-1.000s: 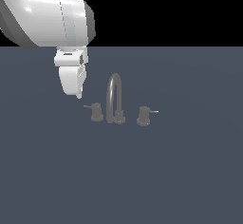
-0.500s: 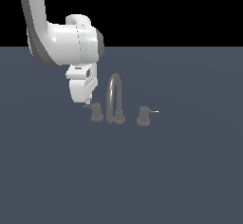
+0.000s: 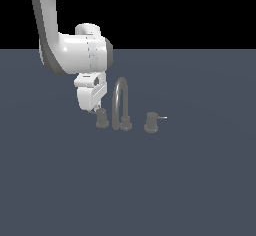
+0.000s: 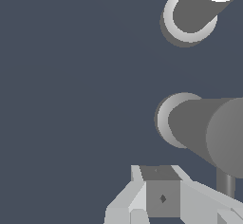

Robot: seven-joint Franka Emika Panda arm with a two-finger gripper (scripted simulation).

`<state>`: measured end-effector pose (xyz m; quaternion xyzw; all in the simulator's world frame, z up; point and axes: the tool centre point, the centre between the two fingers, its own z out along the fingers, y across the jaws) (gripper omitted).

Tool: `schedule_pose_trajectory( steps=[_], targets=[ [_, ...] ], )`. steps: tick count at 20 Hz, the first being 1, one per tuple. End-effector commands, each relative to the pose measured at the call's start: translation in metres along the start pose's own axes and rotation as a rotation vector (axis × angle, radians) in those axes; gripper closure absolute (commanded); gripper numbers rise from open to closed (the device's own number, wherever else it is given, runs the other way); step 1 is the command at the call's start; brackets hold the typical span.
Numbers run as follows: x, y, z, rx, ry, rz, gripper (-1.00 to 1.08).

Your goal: Turn on the faucet by rotating a designated handle.

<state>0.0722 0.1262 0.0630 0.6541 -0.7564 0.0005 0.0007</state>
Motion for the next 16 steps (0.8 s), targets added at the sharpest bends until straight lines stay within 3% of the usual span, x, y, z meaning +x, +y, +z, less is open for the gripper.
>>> schedule_pose_trajectory(
  steps=[1, 12, 16],
  targets=[
    [0.000, -0.001, 0.000, 0.001, 0.000, 0.002, 1.08],
    [-0.019, 0.031, 0.000, 0.000, -0.001, 0.003, 1.08],
    [-0.011, 0.028, 0.000, 0.008, -0.002, -0.006, 1.08]
  ],
)
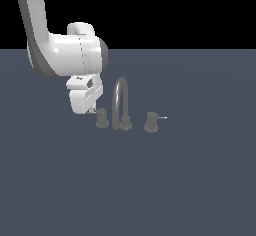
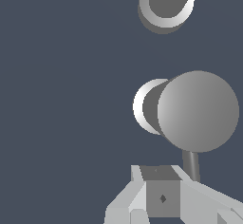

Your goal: Turn on the faucet by rotating a designated handle.

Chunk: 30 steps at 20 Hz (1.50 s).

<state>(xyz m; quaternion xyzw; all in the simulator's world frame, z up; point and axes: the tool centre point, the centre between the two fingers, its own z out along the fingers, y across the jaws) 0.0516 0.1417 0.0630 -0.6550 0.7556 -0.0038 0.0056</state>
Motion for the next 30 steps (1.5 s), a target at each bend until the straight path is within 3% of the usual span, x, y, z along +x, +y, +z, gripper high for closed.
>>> schedule_pose_trajectory(
  steps=[1, 12, 14, 25, 26, 27, 30],
  targets=[
    [0.002, 0.008, 0.000, -0.006, 0.003, -0.002, 1.08],
    [0.004, 0.045, -0.001, -0.013, 0.003, 0.006, 1.08],
    [-0.001, 0.037, 0.000, -0.001, -0.006, -0.035, 1.08],
    [0.035, 0.062, -0.001, -0.012, 0.003, 0.003, 1.08],
    [0.035, 0.062, -0.001, -0.012, 0.003, 0.003, 1.08],
    [0.018, 0.062, 0.000, -0.007, -0.009, -0.019, 1.08],
    [0.039, 0.058, 0.000, -0.009, -0.004, -0.010, 1.08]
  ],
)
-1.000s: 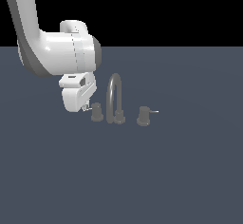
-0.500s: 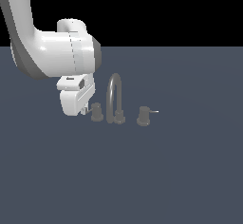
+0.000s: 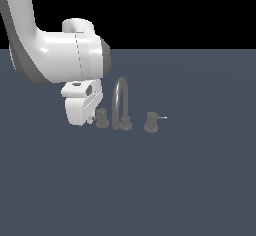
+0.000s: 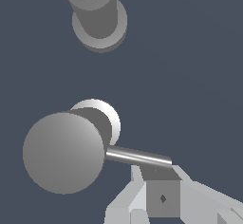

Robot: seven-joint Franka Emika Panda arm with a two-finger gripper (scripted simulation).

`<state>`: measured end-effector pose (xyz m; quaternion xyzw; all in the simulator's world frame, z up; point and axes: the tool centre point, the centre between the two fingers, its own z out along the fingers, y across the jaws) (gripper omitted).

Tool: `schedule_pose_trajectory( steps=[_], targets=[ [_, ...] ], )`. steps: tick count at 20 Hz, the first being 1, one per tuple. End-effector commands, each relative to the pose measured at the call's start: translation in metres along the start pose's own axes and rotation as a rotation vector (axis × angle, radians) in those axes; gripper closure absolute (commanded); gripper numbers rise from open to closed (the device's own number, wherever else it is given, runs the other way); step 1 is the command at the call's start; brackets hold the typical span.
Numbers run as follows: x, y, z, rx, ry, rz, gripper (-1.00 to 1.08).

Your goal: Turn on the faucet by rotating a designated handle.

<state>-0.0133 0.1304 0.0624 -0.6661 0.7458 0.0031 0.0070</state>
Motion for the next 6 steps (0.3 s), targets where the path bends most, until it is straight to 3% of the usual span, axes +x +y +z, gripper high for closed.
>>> schedule_pose_trajectory(
  steps=[1, 6],
  targets=[
    [0.026, -0.005, -0.001, -0.002, 0.009, 0.023, 1.08],
    [0.054, -0.008, -0.001, -0.004, 0.015, 0.036, 1.08]
  ],
)
